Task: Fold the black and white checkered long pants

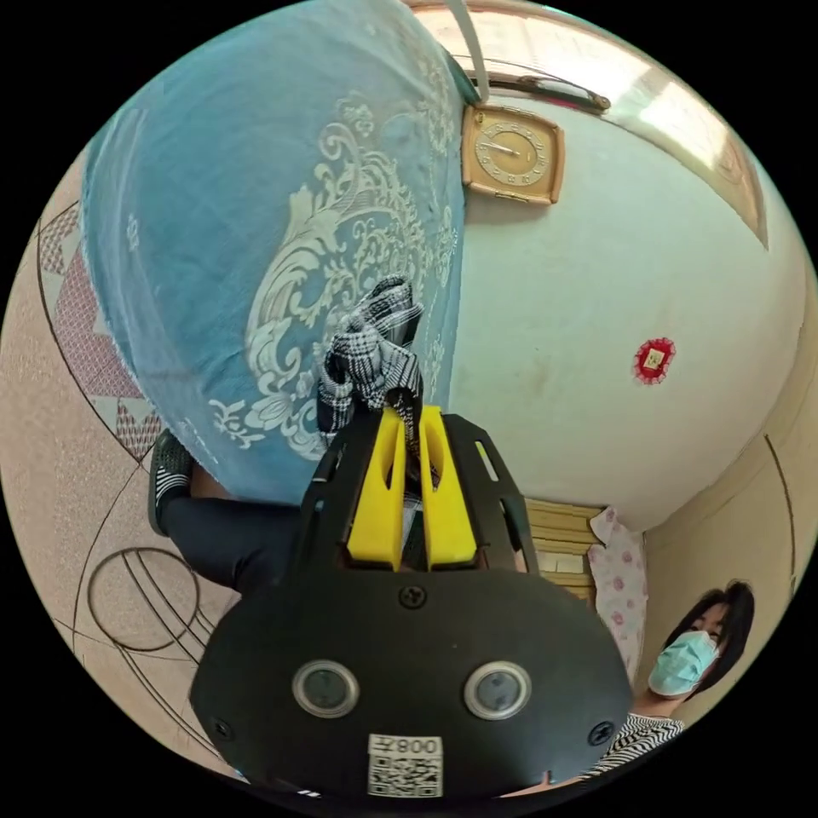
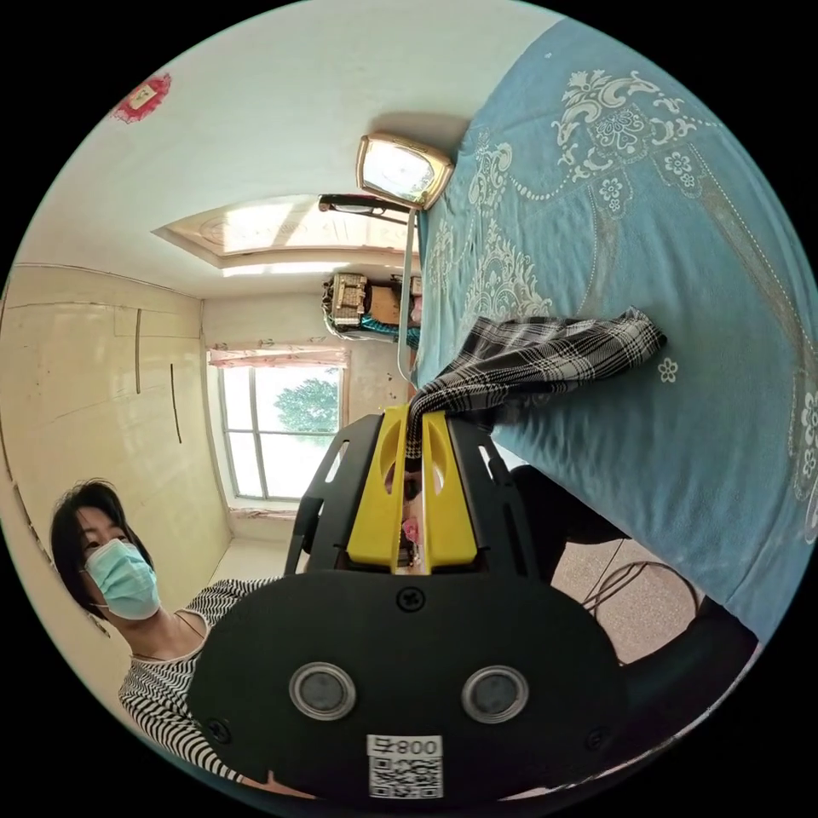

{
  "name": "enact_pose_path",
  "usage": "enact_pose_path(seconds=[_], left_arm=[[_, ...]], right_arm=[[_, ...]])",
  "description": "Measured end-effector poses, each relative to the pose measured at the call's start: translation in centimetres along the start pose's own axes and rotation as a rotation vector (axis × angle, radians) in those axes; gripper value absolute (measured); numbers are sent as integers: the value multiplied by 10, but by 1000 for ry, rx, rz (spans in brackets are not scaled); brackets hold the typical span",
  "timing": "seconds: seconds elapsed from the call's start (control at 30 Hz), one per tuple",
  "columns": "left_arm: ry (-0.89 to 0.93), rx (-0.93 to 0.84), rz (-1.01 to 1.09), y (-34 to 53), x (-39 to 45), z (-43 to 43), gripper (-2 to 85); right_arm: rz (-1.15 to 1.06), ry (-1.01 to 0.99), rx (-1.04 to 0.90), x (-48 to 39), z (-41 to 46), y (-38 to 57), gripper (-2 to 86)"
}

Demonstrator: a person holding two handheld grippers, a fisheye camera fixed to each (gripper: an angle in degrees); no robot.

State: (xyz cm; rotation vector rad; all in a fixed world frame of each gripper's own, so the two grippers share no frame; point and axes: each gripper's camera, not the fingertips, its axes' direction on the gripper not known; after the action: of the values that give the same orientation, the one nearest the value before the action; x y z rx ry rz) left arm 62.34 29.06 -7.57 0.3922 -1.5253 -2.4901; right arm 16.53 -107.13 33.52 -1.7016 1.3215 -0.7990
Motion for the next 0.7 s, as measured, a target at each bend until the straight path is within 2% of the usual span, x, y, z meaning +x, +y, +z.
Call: enact_pose_path(seconds=[0.23,0.7], left_arm=[[43,-12,-92,31,-17,18,69],[103,-56,-151,86,55,104,99]], right_arm=[[40,22,-14,17,1,0,19],[28,-17,-15,9,-12,-14,18]])
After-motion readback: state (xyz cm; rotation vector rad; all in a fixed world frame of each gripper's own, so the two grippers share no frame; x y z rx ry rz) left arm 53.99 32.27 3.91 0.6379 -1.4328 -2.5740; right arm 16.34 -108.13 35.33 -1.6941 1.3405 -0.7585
